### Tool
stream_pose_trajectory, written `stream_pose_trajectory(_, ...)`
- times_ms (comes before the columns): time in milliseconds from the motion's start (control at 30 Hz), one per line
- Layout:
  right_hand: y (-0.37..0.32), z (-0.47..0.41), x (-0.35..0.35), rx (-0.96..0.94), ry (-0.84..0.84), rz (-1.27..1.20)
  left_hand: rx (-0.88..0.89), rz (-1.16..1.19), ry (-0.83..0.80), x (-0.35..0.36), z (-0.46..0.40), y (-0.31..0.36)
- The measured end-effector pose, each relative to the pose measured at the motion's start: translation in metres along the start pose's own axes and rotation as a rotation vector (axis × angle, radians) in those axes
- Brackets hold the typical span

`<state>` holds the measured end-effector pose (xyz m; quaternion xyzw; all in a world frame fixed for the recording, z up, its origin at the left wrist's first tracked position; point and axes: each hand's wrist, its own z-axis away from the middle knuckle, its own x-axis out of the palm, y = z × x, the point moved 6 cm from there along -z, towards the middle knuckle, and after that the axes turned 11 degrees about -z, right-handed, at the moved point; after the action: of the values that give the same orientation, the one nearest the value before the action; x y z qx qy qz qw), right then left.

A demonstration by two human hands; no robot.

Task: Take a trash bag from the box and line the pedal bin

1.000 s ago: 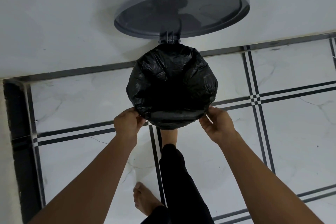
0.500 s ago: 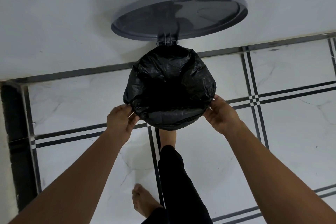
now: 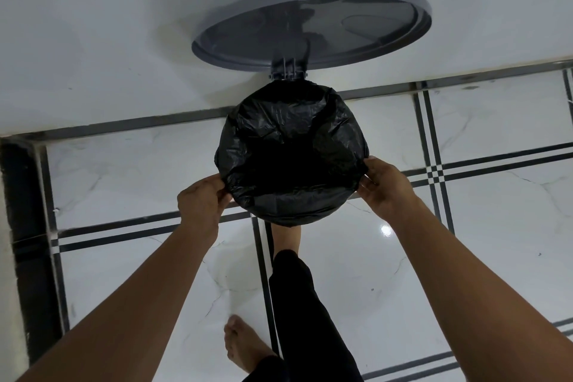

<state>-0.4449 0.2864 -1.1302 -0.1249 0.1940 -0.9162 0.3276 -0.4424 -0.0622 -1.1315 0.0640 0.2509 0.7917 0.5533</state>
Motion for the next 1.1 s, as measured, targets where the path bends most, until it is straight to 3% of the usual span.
stream_pose_trajectory(200, -0.004, 0.0, 0.001, 0.041, -0.023, -0.076, -0.058, 0.153, -0.05, 0.005, -0.001, 0.008)
stream_pose_trajectory(433, -0.008, 0.004, 0.004, 0.078, 0.008, -0.042, -0.203, 0.019, -0.047, 0.003, 0.001, 0.0)
stream_pose_trajectory(633, -0.009, 0.008, 0.009, 0.168, 0.069, 0.078, -0.276, 0.115, -0.187, 0.013, 0.005, -0.002)
stream_pose_trajectory(1100, 0.006, 0.014, 0.018, 0.225, 0.169, -0.121, -0.346, 0.2, -0.173, 0.021, 0.004, 0.005)
